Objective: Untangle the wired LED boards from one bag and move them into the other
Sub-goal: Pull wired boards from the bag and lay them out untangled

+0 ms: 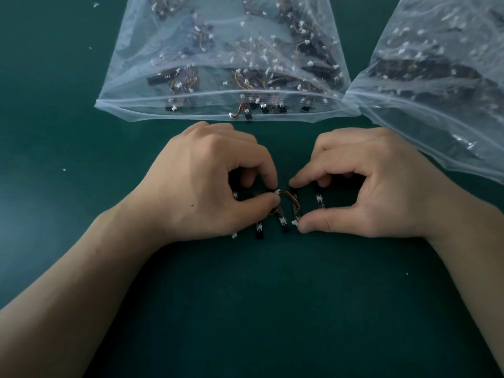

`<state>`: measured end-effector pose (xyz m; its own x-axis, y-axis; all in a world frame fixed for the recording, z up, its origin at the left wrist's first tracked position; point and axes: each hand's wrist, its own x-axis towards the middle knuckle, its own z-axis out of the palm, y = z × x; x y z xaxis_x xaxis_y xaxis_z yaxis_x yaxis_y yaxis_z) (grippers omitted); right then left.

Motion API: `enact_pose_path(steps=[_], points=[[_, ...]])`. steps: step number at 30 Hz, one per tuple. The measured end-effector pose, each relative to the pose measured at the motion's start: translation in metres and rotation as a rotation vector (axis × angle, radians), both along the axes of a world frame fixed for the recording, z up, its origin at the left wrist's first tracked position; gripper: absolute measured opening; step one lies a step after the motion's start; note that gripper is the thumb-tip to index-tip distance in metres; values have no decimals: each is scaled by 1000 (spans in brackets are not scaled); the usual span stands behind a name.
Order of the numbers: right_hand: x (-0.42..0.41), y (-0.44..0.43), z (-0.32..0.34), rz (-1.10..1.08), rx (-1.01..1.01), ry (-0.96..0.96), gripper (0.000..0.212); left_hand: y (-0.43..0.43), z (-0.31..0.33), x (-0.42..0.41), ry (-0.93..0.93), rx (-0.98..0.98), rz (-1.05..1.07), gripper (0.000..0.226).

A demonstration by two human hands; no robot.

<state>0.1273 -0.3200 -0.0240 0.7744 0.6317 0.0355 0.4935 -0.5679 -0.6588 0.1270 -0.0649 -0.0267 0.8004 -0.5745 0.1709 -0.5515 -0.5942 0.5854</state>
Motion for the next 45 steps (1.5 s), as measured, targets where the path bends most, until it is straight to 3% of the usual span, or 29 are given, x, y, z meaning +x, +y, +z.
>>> enact_pose_path(steps=[11, 18, 24, 34, 39, 45], points=[[2, -6, -2, 0, 18, -33, 32, 1, 2, 2, 40, -24, -12, 4], [2, -7, -5, -44, 50, -49, 17, 4, 3, 3, 75, -250, 250, 30], [4, 0, -11, -166, 14, -159, 12, -3, 4, -1, 57, -85, 331, 23], [4, 0, -10, -173, 7, -176, 12, -3, 6, -2, 66, -107, 314, 23], [2, 0, -11, -188, 21, -180, 13, -5, 6, 1, -52, -113, 353, 24], [2, 1, -11, -198, 24, -179, 13, -4, 3, 4, -1, -31, 461, 38]])
